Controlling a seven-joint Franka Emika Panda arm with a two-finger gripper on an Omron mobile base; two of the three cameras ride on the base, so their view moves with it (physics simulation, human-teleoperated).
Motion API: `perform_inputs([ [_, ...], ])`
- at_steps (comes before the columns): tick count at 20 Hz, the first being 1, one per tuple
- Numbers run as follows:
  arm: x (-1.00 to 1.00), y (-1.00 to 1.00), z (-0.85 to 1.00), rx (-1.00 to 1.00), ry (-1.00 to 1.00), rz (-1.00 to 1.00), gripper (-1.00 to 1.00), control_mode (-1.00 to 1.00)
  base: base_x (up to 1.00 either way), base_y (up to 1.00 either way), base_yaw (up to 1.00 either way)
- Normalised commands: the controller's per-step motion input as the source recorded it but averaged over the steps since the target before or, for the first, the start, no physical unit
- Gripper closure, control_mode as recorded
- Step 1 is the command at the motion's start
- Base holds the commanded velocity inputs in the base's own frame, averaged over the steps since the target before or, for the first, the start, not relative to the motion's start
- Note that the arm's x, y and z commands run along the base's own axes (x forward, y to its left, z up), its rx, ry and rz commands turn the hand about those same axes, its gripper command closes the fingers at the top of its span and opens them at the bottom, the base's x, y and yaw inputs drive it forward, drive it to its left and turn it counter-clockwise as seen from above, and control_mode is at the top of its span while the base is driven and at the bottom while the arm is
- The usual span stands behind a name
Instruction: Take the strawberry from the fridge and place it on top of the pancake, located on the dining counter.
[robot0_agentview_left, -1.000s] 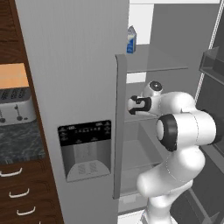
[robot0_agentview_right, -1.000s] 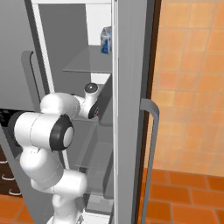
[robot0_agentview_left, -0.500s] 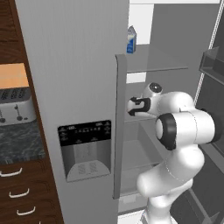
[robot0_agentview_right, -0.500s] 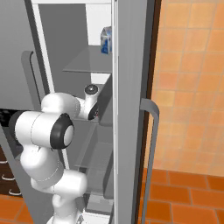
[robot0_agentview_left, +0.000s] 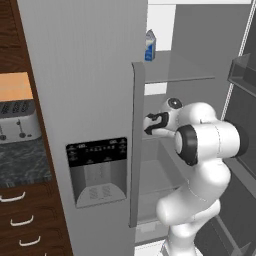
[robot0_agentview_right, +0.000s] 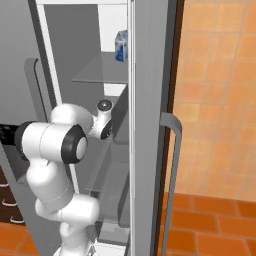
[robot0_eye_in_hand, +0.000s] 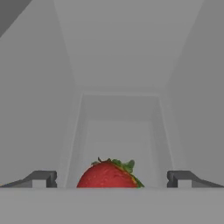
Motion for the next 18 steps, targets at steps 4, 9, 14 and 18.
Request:
perform_inputs([
  [4,0.07,0.02,-0.23,0.0,0.0,0.0,1.0,-1.0,0.0,0.0,0.0],
  [9,0.0,0.01,-0.21,0.0,0.0,0.0,1.0,-1.0,0.0,0.0,0.0],
  [14,-0.13,0.0,-0.17,0.0,0.0,0.0,1.0,-1.0,0.0,0.0,0.0],
  [18,-0.94,0.0,0.46,0.0,-0.09,-0.06,1.0,-1.0,0.0,0.0,0.0],
])
